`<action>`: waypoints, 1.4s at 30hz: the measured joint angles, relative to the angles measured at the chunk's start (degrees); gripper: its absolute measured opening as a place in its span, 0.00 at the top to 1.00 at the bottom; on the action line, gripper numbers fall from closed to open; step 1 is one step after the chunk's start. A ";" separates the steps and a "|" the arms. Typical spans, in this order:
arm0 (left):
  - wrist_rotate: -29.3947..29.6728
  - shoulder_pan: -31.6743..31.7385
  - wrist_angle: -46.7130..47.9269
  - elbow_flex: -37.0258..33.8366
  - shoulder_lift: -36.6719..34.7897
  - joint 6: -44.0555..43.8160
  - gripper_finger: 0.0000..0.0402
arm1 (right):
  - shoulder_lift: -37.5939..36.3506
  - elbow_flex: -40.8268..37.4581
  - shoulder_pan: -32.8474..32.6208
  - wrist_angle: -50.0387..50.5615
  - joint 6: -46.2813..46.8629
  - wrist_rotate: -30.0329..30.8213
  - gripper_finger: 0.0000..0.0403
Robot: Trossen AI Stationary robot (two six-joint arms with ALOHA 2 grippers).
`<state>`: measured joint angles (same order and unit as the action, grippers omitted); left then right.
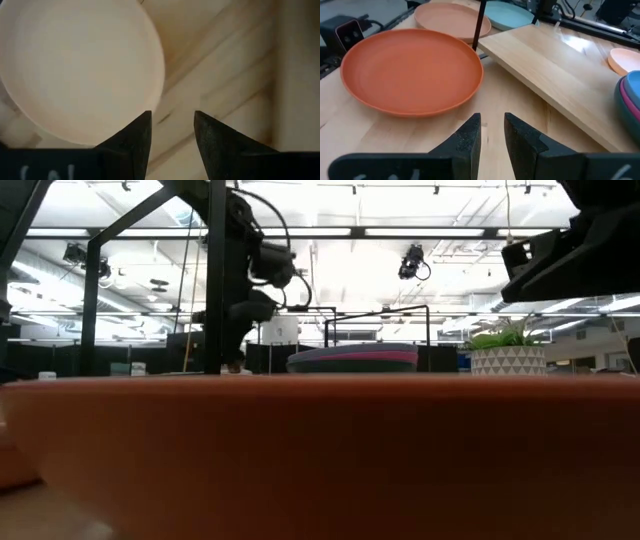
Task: Place and stack plates onto a shelf
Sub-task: Put the light orange plate on the shelf
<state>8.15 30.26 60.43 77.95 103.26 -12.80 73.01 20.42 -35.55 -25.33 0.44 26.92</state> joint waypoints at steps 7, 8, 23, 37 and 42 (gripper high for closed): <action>4.27 0.70 -2.58 -5.51 0.04 5.79 0.61 | 0.00 -2.31 0.00 -3.16 1.04 -0.13 0.77; 4.25 0.86 -3.18 -6.08 0.04 6.04 0.61 | 0.00 -2.52 0.00 -3.60 1.04 -0.13 0.77; 4.06 -0.42 -10.86 -14.03 0.07 11.36 0.61 | 0.00 -4.19 0.00 -7.06 -0.48 0.56 0.77; 6.42 -2.27 -10.85 -18.47 0.07 27.09 0.64 | 0.00 -4.19 0.00 -7.56 -0.23 0.68 0.77; 7.37 -2.27 -11.17 -18.48 0.07 31.58 0.81 | 0.00 -4.19 0.00 -7.56 -0.21 0.63 0.77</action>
<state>15.52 27.99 49.25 59.47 103.33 18.78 73.01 16.23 -35.55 -32.88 0.23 27.55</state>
